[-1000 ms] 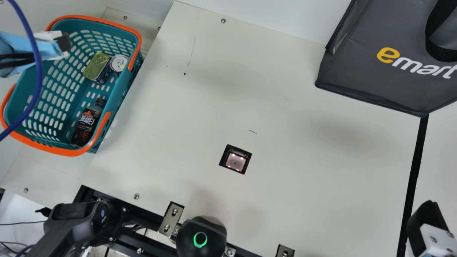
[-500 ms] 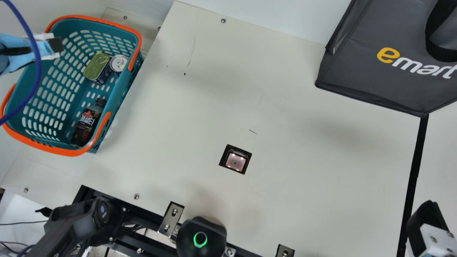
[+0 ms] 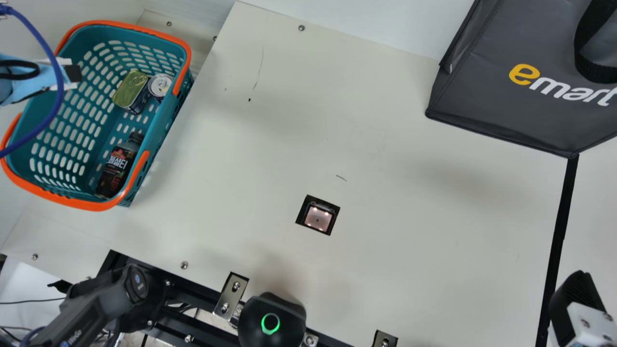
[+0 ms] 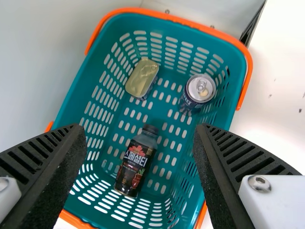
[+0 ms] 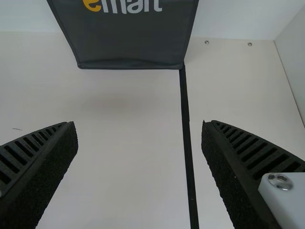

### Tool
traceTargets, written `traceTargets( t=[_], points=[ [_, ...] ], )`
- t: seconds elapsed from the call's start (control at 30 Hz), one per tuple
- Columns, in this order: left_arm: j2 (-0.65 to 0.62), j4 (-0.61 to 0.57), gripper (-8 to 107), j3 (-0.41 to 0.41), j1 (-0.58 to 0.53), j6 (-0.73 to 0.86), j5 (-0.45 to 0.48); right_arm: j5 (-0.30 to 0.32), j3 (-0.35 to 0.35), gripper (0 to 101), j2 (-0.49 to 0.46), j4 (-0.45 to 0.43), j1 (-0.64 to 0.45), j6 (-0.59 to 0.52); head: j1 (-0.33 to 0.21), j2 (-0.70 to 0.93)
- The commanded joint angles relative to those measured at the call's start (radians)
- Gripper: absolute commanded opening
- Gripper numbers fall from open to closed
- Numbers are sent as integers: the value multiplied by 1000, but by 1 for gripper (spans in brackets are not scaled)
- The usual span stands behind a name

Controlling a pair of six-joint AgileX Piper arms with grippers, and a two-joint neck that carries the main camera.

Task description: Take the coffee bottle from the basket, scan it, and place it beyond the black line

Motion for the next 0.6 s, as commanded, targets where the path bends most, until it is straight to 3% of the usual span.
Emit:
traceTargets(
  t=[0.0,0.57],
  points=[
    [11,-6,90,8,8,28,-7,0,0,91,0,0,0,0,-27,2],
    [148,-54,90,88,25,172,-139,0,0,91,0,0,0,0,-27,2]
  ],
)
